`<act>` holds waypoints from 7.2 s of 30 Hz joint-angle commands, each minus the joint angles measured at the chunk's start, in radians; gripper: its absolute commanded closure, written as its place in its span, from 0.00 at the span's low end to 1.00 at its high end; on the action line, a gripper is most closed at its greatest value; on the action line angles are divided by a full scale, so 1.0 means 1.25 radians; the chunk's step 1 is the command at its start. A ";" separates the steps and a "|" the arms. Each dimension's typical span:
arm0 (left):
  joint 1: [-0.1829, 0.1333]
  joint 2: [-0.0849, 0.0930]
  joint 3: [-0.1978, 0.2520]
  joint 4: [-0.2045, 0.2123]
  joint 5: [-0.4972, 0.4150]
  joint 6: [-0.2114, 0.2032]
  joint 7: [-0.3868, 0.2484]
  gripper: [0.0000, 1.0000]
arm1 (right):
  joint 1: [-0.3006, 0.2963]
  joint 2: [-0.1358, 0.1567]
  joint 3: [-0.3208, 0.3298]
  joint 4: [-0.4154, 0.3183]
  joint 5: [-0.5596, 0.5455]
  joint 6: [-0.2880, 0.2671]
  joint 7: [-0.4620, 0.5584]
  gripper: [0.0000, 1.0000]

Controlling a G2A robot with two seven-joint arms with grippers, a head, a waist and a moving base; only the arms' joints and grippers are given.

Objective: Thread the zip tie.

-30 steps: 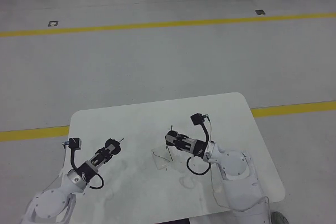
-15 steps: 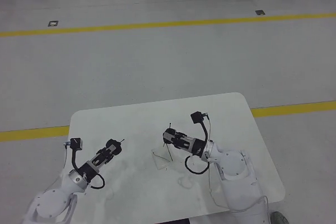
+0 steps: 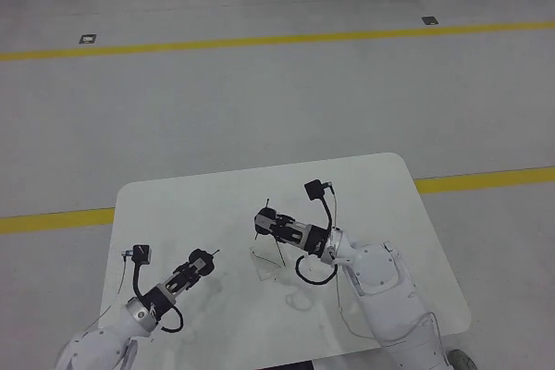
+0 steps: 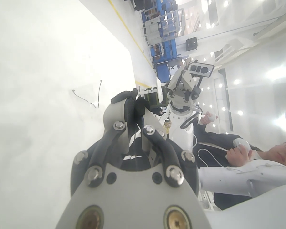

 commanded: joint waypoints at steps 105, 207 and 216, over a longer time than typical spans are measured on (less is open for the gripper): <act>0.019 0.001 0.036 -0.037 0.134 0.041 0.182 1.00 | 0.179 0.099 -0.523 0.264 -0.418 0.000 -0.901 1.00; 0.000 0.002 0.050 -0.024 0.130 0.052 0.191 1.00 | 0.315 0.119 -0.699 0.394 -0.418 0.000 -1.120 1.00; 0.000 0.006 0.050 -0.024 0.128 0.055 0.190 1.00 | 0.314 0.118 -0.698 0.398 -0.417 0.000 -1.129 1.00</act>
